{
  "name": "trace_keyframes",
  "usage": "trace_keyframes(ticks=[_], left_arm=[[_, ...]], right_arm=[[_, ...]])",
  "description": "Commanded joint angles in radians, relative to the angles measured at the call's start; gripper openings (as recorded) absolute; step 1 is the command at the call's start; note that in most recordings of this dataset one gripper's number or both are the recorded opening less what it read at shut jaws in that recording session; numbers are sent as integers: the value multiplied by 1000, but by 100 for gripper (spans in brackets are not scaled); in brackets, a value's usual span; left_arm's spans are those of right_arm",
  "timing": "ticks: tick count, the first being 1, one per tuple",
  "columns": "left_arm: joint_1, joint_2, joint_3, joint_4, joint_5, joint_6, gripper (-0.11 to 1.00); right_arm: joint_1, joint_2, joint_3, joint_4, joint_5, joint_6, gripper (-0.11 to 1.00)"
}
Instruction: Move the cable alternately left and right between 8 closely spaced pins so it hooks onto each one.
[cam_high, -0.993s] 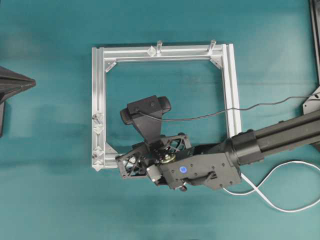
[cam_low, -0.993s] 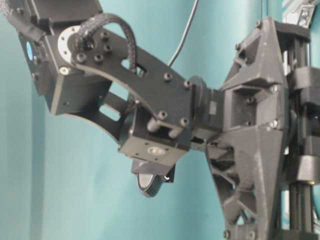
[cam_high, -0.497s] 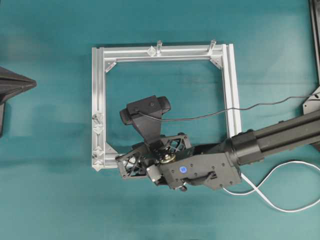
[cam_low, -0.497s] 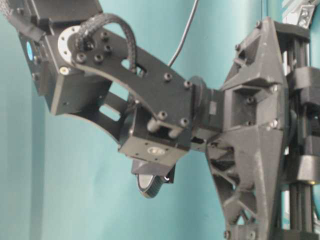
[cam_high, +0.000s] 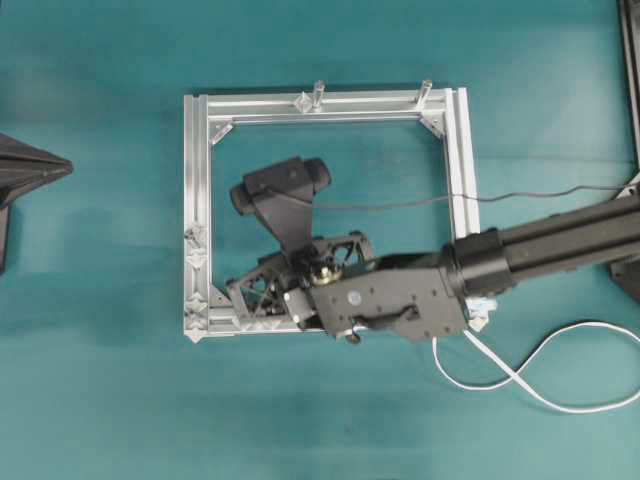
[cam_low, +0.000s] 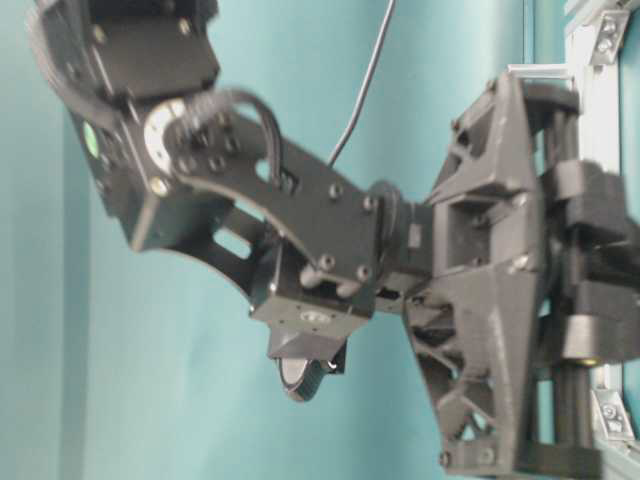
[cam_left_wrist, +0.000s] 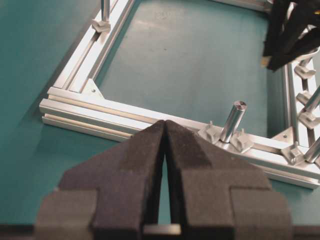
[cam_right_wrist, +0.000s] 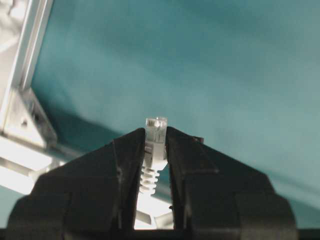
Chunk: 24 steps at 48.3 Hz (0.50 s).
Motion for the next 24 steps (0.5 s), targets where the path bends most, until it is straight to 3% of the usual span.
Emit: trace_keyframes(ticks=[1,24], left_arm=[[2,8,-12,3,-9,-8,1],[3,6,-12,3,-9,-8,1]], right_arm=[[-17,-23,-11,-8,-20,-14,19],[-48,-14,-29,-18,-89,-38,19]])
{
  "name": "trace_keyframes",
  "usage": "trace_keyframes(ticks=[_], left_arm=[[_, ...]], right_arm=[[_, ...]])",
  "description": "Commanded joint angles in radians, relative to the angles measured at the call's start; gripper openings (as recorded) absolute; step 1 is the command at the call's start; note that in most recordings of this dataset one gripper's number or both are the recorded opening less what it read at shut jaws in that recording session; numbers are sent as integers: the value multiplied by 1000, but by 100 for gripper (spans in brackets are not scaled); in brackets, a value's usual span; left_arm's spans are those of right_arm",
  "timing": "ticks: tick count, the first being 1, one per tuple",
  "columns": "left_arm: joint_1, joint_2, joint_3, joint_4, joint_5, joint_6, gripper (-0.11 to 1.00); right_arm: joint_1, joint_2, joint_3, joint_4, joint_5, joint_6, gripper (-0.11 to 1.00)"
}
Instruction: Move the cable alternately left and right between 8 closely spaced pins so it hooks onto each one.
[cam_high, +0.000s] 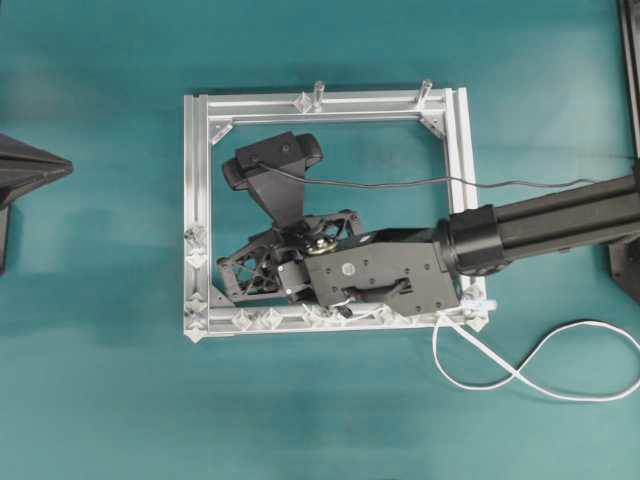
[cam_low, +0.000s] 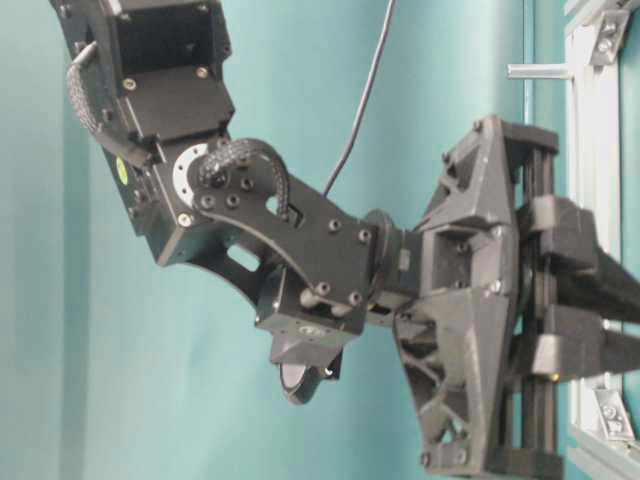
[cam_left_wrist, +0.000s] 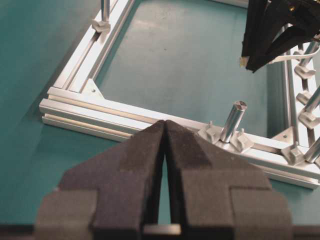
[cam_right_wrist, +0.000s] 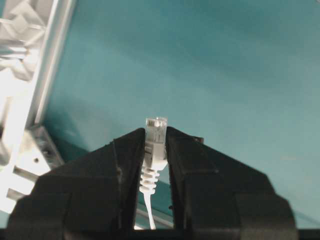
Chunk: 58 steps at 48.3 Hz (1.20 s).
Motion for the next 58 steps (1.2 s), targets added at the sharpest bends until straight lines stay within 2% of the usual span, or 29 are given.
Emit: trace_keyframes(ticks=[1,12,23,30,58], left_arm=[[2,8,-12,2,-9,-9,1],[2,8,-12,2,-9,-9,1],[3,8,-12,2,-9,-9,1],[3,8,-12,2,-9,-9,1],[3,8,-12,2,-9,-9,1]], right_arm=[[-6,-11,-35,-15,-26,-2,19],[-6,44,-114,-25,-35,-11,19],[-11,91,-196,-25,-35,-83,19],[-12,117,-242,-25,-31,-100,19],[43,121,-265,17,-28,-89,19]])
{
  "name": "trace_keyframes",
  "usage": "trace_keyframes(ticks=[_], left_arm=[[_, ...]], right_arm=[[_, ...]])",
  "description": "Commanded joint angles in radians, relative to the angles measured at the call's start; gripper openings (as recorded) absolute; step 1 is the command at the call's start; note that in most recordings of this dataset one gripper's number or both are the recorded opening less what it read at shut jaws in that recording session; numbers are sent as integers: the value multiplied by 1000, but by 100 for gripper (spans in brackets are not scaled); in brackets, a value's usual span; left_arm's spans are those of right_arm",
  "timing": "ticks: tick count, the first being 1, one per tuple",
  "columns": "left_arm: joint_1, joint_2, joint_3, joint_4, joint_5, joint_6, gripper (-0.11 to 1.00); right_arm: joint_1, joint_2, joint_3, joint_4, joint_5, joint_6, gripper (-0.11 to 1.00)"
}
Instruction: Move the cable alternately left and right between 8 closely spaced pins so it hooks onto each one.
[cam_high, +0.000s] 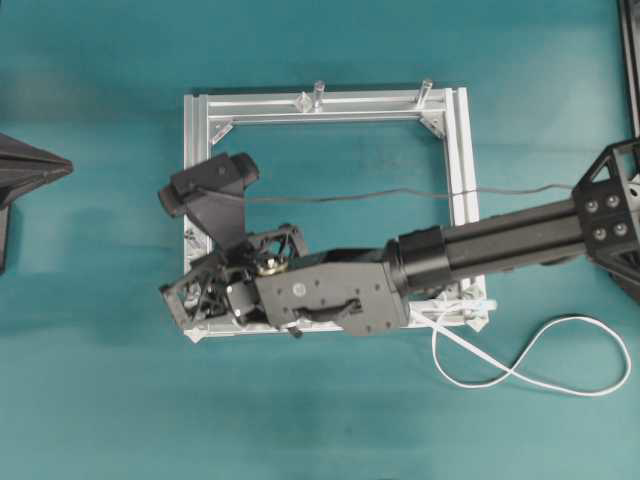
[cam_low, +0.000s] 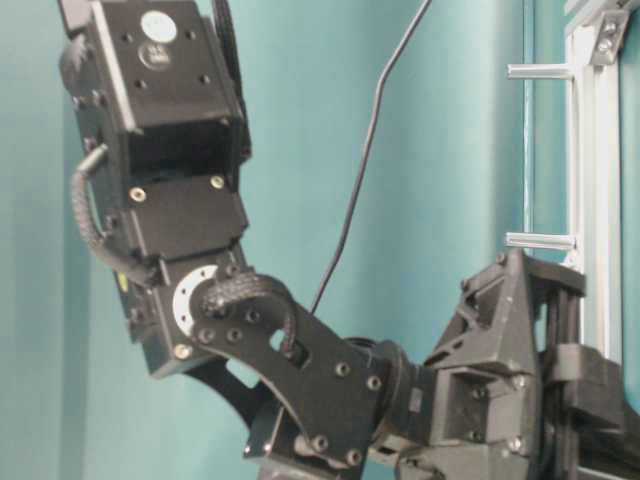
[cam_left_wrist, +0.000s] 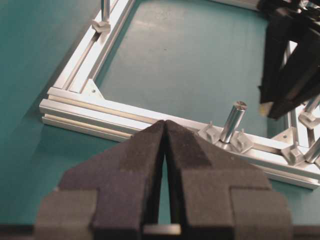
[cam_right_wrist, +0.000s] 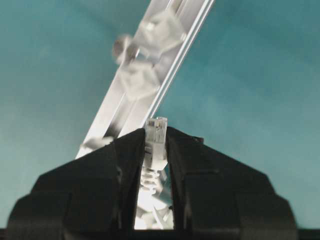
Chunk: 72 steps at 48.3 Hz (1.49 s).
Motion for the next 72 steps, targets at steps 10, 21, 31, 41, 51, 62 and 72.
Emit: trace_keyframes(ticks=[10,21,31,41,51,62,72], left_arm=[[2,8,-12,2,-9,-8,1],[3,8,-12,3,-8,-8,1],[-2,8,-15,2,-5,-8,1],[-14,8,-17,2,-2,-8,1],[-20,8,-17,2,-2,-8,1],[-20,8,-17,2,-2,-8,1],[-20,8,-17,2,-2,-8,1]], right_arm=[[48,-25,-31,5,0,40,19],[89,-23,-31,5,2,89,19],[101,-23,-31,3,14,118,19],[101,-20,-31,2,14,118,19],[101,-18,-31,-3,14,118,19],[101,-18,-31,-8,14,118,19],[101,-18,-31,-8,14,118,19]])
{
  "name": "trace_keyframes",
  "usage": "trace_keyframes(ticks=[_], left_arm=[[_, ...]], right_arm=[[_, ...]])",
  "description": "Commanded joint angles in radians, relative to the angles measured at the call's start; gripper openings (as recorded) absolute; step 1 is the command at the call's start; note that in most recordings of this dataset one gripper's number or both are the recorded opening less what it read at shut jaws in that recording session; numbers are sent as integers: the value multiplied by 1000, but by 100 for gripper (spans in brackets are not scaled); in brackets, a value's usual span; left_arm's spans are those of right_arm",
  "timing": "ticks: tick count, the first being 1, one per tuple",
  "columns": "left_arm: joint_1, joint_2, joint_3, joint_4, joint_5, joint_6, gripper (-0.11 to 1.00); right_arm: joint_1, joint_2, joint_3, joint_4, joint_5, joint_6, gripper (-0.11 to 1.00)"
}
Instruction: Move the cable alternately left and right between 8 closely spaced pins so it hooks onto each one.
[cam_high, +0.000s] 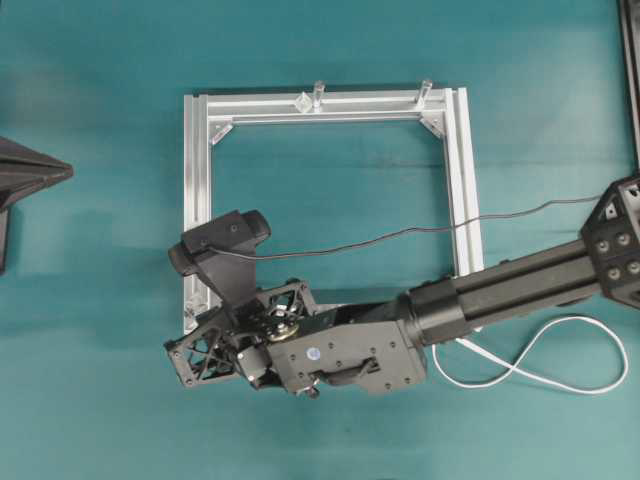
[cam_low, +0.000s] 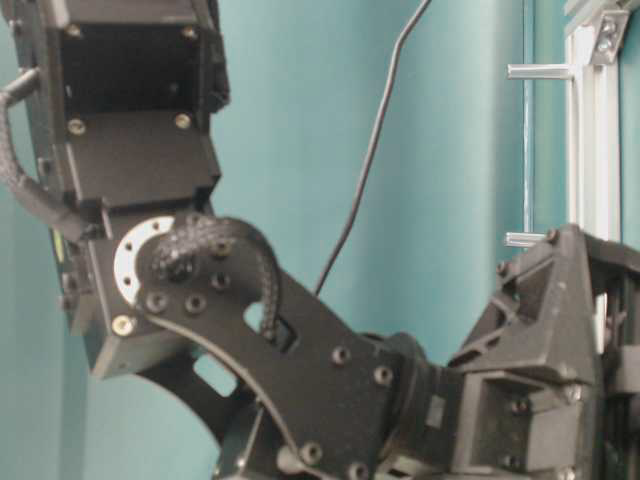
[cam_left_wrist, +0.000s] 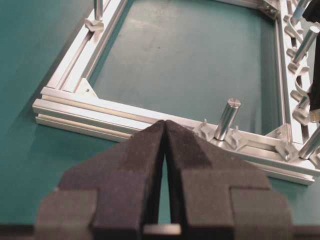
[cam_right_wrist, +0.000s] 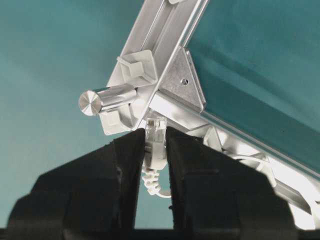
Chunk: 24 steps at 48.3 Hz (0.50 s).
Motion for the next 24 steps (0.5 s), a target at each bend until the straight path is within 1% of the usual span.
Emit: trace_keyframes(ticks=[1,15,24], left_arm=[[-2,8,-18,3,-3,-9,1],[-2,8,-18,3,-3,-9,1],[-2,8,-18,3,-5,-9,1]], right_arm=[[6,-20,-25,-6,0,2,19],[6,-20,-26,-11,0,2,19],[12,-20,-44,-11,0,2,19]])
